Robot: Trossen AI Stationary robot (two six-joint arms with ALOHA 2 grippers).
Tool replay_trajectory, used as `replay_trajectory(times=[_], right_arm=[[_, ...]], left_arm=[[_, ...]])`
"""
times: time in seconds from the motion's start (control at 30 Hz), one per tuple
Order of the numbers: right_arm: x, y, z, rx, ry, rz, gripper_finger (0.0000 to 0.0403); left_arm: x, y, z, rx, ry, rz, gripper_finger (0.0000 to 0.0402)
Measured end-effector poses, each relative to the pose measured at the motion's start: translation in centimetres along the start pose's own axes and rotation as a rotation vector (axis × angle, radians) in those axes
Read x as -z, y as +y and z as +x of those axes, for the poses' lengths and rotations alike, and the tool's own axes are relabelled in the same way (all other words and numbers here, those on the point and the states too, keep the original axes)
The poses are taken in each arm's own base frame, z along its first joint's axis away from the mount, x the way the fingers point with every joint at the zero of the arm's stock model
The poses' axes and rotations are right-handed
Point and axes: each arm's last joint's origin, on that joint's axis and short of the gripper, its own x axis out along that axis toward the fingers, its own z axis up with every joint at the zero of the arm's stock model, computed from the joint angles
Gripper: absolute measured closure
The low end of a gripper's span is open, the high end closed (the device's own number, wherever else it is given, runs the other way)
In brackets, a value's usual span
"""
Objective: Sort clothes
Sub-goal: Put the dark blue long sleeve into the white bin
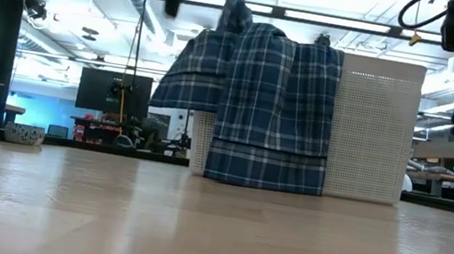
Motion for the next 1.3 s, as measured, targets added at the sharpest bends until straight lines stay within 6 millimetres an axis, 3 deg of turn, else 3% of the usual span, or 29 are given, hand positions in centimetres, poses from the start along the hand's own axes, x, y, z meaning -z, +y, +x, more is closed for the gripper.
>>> replay_trajectory(times=[0.13,0.27,0.47,0.63,0.9,1.0,1.13,1.3], right_arm=[[-0.5,-0.2,0.2,0.014,-0.02,-0.005,0.0285],[-0.7,-0.2,0.2,0.016,-0.023,0.002,0.0285],[-0.6,-0.2,0.1,0.011,-0.023,0.006,0.0285],[-0.6,-0.1,0.1,0.006,-0.023,0.009,0.0285],[-0.6,0.0,0.1,-0.007,-0.019,0.026,0.0285],[-0.6,0.1,0.1,-0.016,-0.02,0.031,0.0285],[-0.7,0.2,0.1,-0.028,-0.023,0.038,0.0285],[-0.9,0.3,0.2,-0.036,-0.028,0.078,0.0287]], left_arm=[[-2.3,-0.4,2.6,-0.005,-0.024,0.052,0.04],[-3.3,-0.2,4.5,-0.051,0.083,0.05,0.04],[-5.6,-0.3,4.1,-0.112,0.175,0.046,0.0393],[-6.9,0.4,2.2,-0.2,0.234,0.04,0.0374],[-6.6,1.3,-1.3,-0.32,0.384,-0.026,0.0324],[-5.5,1.7,-2.3,-0.356,0.456,-0.034,0.0305],[-3.1,2.4,-3.6,-0.386,0.572,-0.047,0.0284],[1.4,3.4,-3.7,-0.215,0.638,-0.107,0.0276]])
